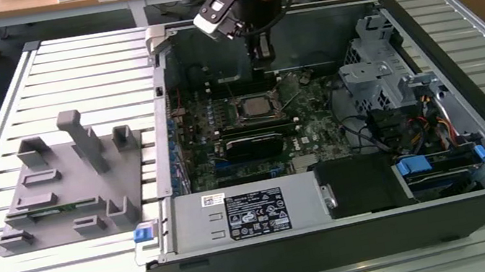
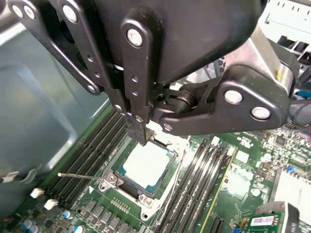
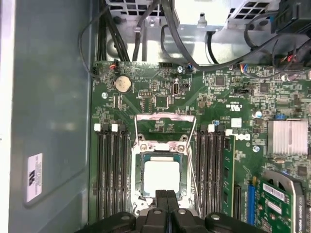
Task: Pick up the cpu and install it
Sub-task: 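Close the cpu cover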
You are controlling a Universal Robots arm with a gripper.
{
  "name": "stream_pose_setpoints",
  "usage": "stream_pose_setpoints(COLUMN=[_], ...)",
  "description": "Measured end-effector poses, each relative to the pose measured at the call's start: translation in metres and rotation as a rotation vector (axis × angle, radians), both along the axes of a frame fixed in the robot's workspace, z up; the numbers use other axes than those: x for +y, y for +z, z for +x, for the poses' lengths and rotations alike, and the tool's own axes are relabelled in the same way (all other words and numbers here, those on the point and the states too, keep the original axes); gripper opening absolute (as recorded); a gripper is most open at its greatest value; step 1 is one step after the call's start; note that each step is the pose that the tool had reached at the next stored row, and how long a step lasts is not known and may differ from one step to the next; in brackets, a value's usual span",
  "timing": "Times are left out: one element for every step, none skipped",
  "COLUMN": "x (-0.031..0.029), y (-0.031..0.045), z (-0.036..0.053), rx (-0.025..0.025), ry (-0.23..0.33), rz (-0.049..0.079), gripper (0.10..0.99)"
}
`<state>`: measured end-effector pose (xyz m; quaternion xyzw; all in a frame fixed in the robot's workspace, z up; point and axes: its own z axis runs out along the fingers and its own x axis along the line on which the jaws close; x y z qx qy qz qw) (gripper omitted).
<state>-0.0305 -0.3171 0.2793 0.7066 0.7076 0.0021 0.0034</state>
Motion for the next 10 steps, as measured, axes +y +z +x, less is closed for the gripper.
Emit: stream_pose_setpoints(x=[0.0, -0.0001, -0.0004, -0.0011, -0.0023, -0.0047, -0.0075, -0.0105, -0.0126, -0.0139], y=[0.0011, 0.0014, 0.0014, 0.0014, 0.0014, 0.0014, 0.0014, 0.0014, 0.0014, 0.0014], z=[0.0, 0.0, 0.0, 0.0, 0.0, 0.0, 0.0, 0.0, 0.0, 0.0], rx=[0.0, -0.0001, -0.0001, -0.0001, 0.0, 0.0, 0.0, 0.0, 0.0, 0.0], ry=[0.0, 0.0, 0.0, 0.0, 0.0, 0.0, 0.0, 0.0, 0.0, 0.0], rz=[0.0, 0.0, 0.0, 0.0, 0.0, 0.0, 0.0, 0.0, 0.0, 0.0], gripper=[0.106, 0.106, 0.106, 0.106, 0.106, 0.106, 0.106, 0.106, 0.106, 0.106])
